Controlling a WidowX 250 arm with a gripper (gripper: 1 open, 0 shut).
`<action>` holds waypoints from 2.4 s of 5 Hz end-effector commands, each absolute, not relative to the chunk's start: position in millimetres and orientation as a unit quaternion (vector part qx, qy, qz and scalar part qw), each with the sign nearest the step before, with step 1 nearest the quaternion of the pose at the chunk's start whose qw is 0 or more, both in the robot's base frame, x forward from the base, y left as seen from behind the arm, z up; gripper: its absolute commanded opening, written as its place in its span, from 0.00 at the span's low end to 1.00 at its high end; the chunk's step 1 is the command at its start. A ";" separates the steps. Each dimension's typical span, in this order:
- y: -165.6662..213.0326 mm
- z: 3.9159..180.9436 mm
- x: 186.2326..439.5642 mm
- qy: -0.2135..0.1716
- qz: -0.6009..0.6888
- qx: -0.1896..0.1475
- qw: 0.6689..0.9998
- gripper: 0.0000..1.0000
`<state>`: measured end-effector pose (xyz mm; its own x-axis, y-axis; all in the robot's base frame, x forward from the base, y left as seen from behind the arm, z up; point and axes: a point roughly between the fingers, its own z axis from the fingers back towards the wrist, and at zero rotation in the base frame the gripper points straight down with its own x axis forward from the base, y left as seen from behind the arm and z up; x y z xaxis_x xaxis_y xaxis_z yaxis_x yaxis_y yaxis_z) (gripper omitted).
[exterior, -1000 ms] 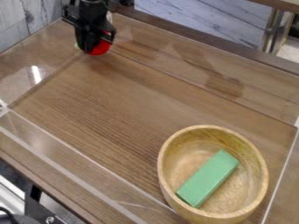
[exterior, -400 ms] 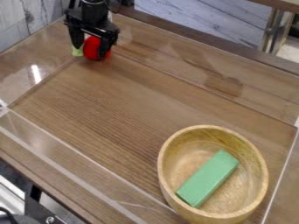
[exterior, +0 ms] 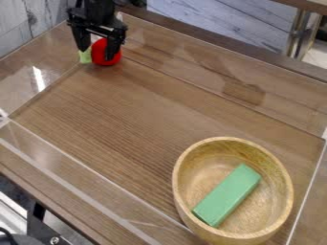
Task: Move the red fruit to the left
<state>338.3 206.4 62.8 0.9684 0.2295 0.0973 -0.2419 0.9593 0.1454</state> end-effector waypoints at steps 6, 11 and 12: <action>208.8 81.9 339.9 -0.094 0.150 0.065 0.982 1.00; 157.6 118.0 345.8 -0.114 0.127 -0.015 0.985 1.00; 146.6 117.7 350.9 -0.118 0.122 -0.025 0.985 1.00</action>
